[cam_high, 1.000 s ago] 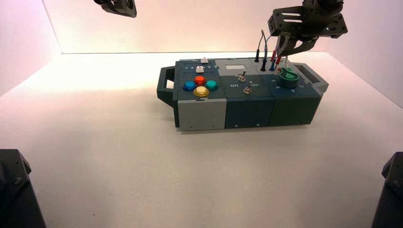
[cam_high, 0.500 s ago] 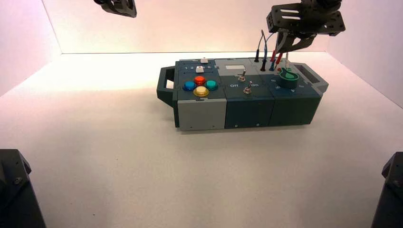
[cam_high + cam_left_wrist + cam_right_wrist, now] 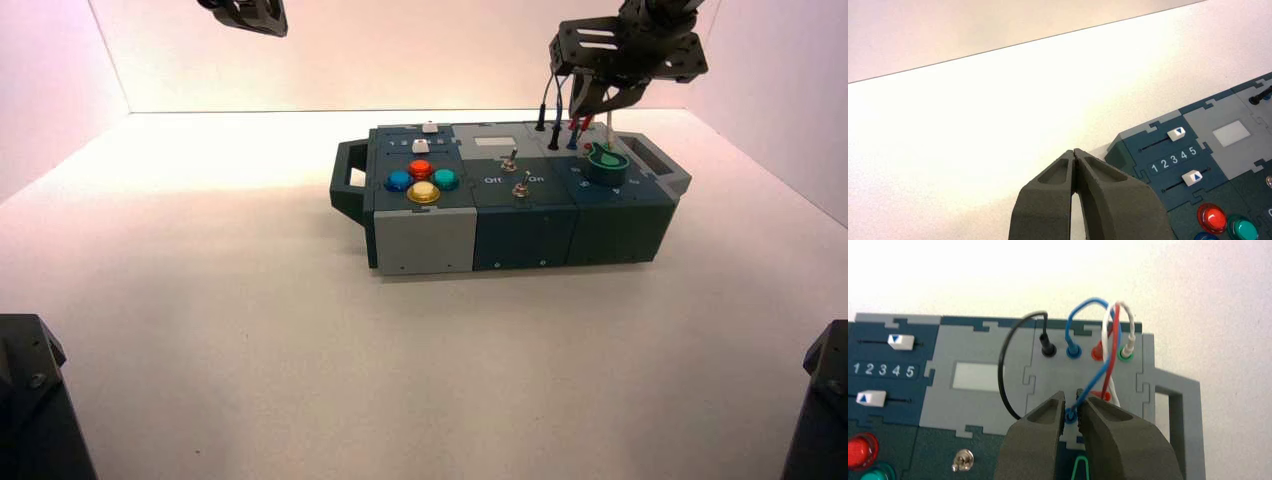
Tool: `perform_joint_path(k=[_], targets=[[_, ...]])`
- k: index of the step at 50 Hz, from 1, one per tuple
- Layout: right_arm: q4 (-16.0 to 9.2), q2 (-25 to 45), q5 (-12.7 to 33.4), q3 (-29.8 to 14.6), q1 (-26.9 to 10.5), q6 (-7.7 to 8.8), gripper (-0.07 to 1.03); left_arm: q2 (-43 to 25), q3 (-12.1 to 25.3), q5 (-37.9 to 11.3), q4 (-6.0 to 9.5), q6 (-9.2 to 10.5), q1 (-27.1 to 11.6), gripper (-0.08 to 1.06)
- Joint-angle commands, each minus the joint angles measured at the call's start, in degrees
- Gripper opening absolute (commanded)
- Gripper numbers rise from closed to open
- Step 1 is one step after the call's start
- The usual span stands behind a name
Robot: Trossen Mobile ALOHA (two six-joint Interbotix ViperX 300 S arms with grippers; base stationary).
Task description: Pull the blue wire.
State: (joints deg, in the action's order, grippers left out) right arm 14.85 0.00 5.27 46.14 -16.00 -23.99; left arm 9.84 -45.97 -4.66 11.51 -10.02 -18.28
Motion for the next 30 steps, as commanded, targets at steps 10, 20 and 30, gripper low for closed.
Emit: perform_joint_path(k=[10,20,30], targets=[[0.62,-0.44,-0.26,-2.37,0.44,0.26,0.15,1.49,0.79,0.35,-0.18,-0.44,0.62,-0.03],[0.62,0.09,-0.09,-2.37,0.44,0.26,0.05,1.49,0.88,0.35,-0.18,-0.44,0.79,-0.03],[0.62,0.18,0.18,-2.29,0.44,0.18,-0.02,1.49,0.79,0.26,-0.18,-0.44,0.79,-0.03]])
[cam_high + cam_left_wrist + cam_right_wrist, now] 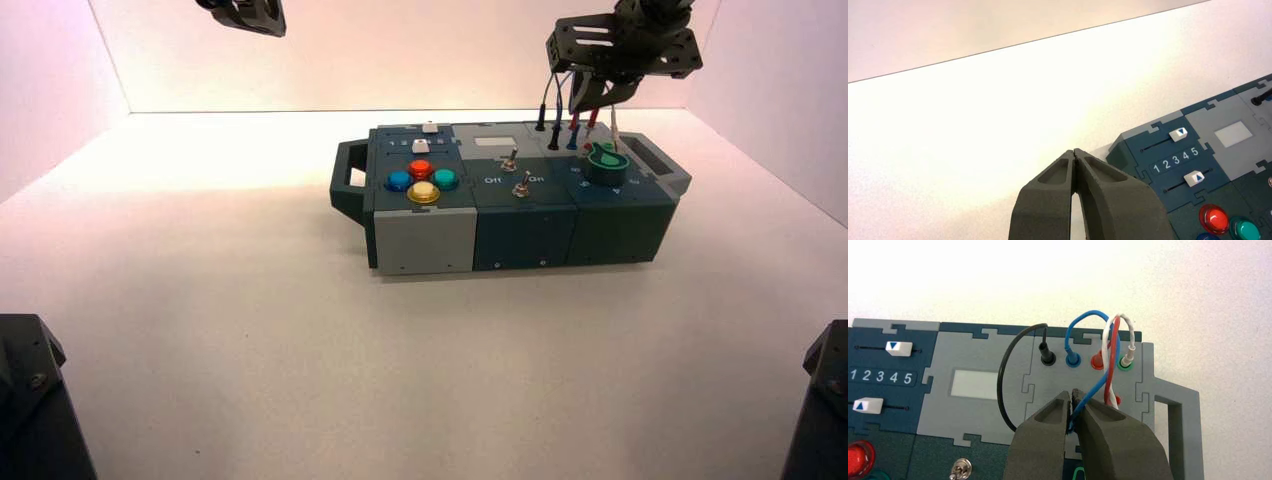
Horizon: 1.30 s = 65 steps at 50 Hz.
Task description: Pull the blue wire.
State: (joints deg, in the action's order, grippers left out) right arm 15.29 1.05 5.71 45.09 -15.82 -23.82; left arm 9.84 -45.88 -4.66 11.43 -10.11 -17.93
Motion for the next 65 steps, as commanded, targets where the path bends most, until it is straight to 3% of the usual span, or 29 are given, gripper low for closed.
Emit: perform_joint_path(k=[1,11,37,56,60,65], targets=[[0.18,-0.88,-0.26,-1.23,0.26,0.00,-0.02,1.49,0.70,0.35,-0.09,-0.35,0.44,-0.03],[0.18,-1.23,0.88,-1.93,0.26,0.00,-0.02,1.49,0.70,0.35,-0.09,-0.35,0.44,-0.03],[1.41,-5.63,10.99,-7.47,0.26,0.26,-0.02,1.49,0.70,0.26,-0.09,-0.35,0.44,-0.03],[1.23,-6.86,12.48,-7.65,0.26,0.35,-0.02,1.58,0.62,0.26,-0.09,-0.35,0.44,-0.03],[1.32,-7.21,12.39,-7.56,0.26,0.35,0.00,1.58,0.62,0.35,-0.09,-0.35,0.44,-0.03],[1.32,-8.17,12.39,-7.47,0.26,0.26,0.12,1.58,0.62,0.26,-0.09,-0.35,0.44,-0.03]])
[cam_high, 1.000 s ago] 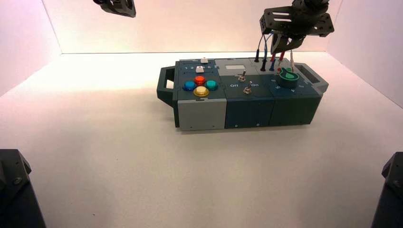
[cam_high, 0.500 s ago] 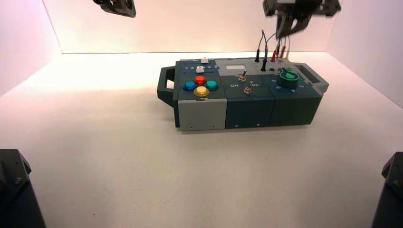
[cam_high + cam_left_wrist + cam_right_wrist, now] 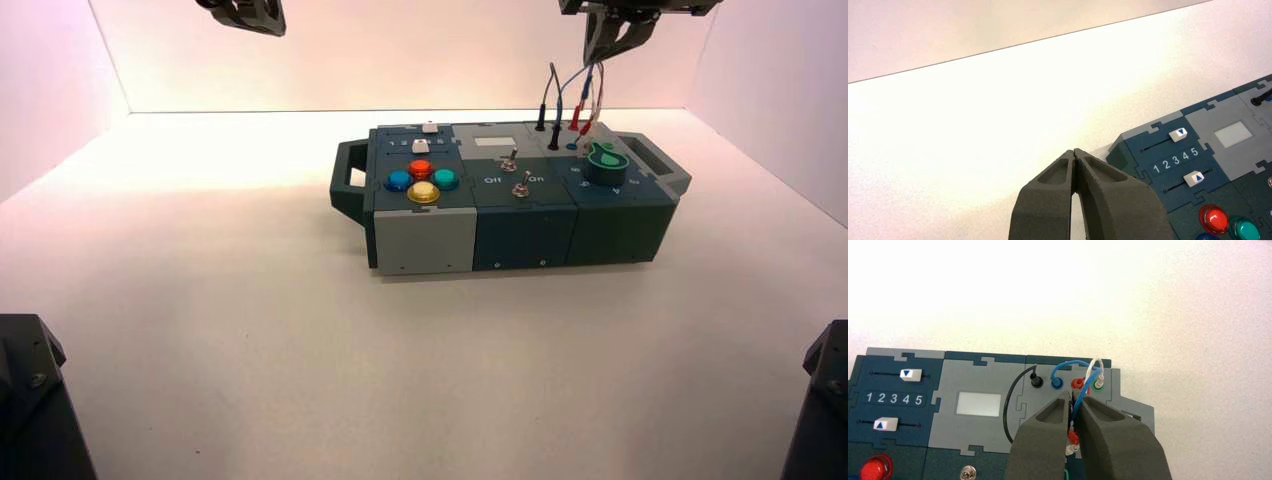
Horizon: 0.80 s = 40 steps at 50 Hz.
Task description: Pull the blue wire.
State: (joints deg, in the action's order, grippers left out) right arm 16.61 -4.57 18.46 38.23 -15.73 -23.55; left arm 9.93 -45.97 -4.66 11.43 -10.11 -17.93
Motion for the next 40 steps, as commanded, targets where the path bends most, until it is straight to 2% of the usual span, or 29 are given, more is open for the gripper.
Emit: perform_joint_path(k=[1,7,20,40], targets=[[0.00,-2.64,-0.35,-0.62,0.18,0.09,0.15,1.49,0.70,0.35,-0.09,-0.35,0.44,-0.03],[0.00,-3.25,-0.35,-0.35,0.18,0.09,0.24,1.49,0.79,0.35,-0.09,-0.35,0.44,-0.03],[0.00,-3.96,-0.35,0.26,0.18,0.09,0.24,1.49,0.88,0.35,-0.09,-0.53,1.23,-0.03],[0.00,-7.03,-0.35,1.32,0.18,0.09,0.24,2.02,1.14,-0.18,-0.26,-2.11,1.76,-0.03]])
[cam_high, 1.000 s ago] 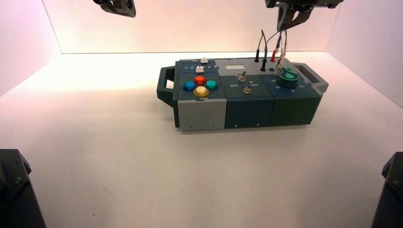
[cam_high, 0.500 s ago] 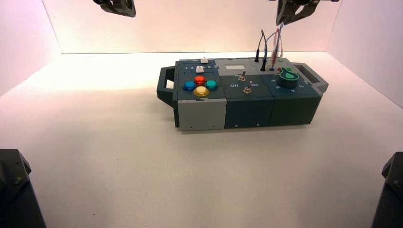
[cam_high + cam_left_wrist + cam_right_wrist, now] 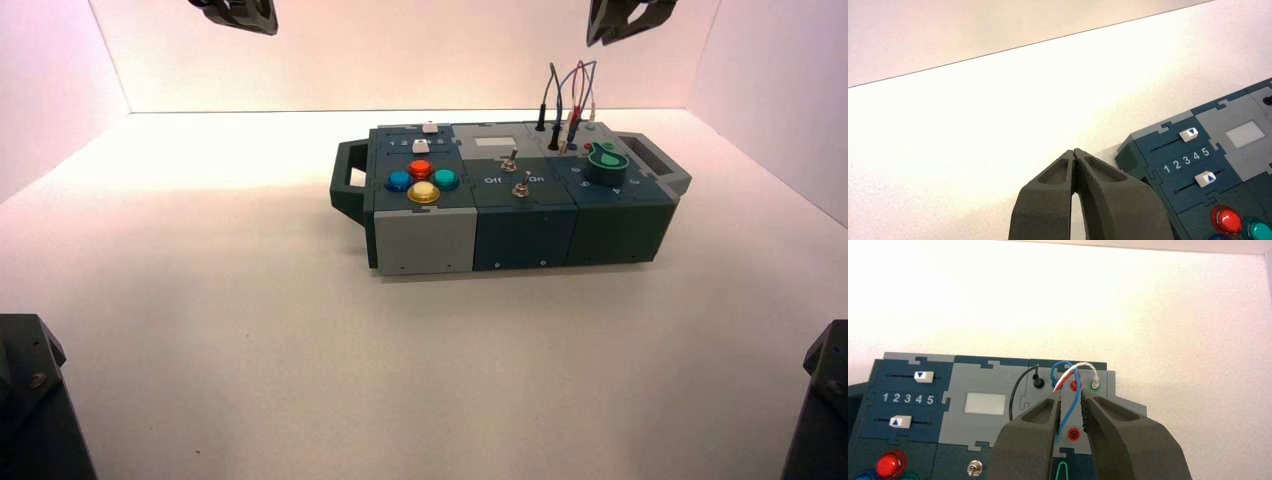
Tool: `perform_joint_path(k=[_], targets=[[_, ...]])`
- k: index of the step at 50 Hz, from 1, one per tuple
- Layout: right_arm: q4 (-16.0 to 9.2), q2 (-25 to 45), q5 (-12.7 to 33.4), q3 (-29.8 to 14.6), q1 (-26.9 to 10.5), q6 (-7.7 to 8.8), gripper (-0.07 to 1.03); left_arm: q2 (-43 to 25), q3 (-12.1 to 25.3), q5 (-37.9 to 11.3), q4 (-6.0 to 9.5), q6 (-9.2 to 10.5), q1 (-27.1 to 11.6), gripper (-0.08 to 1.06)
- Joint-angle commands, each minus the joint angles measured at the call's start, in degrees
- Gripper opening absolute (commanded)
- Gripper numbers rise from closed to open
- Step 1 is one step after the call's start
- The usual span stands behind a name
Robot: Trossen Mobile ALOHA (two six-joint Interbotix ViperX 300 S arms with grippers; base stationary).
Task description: Pull the blue wire.
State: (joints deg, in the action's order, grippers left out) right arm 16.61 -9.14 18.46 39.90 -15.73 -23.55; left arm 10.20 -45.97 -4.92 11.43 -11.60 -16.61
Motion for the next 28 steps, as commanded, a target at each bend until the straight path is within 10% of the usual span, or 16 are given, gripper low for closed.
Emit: perform_joint_path(k=[1,28], targets=[[0.00,-2.46,-0.35,-0.35,0.18,0.09,0.24,1.76,1.14,0.09,-0.26,-0.62,0.44,-0.03],[-0.09,-4.22,-0.62,0.97,0.09,0.00,0.24,1.58,0.97,1.05,-0.09,-2.64,0.44,-0.03]])
